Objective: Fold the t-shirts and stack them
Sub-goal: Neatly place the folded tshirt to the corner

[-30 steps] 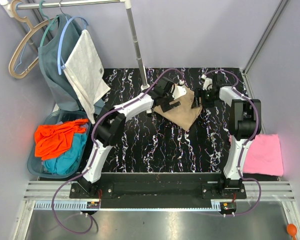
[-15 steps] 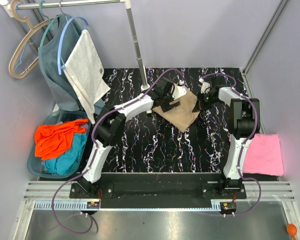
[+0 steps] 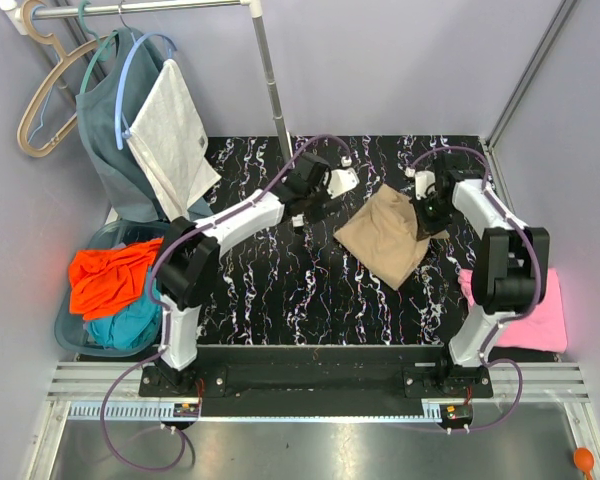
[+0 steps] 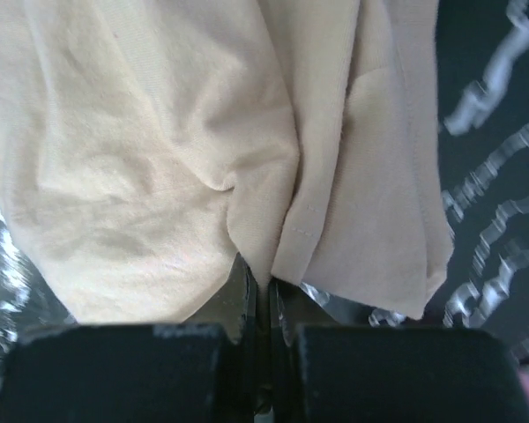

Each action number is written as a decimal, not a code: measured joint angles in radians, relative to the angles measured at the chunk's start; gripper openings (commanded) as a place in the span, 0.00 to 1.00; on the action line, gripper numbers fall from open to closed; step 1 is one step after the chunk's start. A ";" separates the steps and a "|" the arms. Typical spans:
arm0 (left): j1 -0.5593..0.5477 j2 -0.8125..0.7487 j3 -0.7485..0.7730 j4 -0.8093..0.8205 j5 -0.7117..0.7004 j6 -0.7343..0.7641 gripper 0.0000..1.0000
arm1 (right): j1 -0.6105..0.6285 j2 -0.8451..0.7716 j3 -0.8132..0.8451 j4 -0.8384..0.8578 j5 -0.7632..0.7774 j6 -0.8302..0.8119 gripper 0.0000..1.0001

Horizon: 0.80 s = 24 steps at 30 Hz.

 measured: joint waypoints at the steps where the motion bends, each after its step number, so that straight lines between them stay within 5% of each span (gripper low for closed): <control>1: 0.000 -0.018 -0.005 0.001 -0.003 0.000 0.99 | 0.000 -0.032 -0.013 -0.016 0.032 -0.016 0.00; 10: 0.001 -0.091 -0.071 -0.002 -0.019 0.005 0.99 | 0.000 -0.177 -0.097 -0.086 0.335 -0.123 0.00; 24: 0.001 -0.161 -0.195 0.000 -0.032 0.032 0.99 | -0.001 -0.426 -0.119 -0.220 0.541 -0.239 0.00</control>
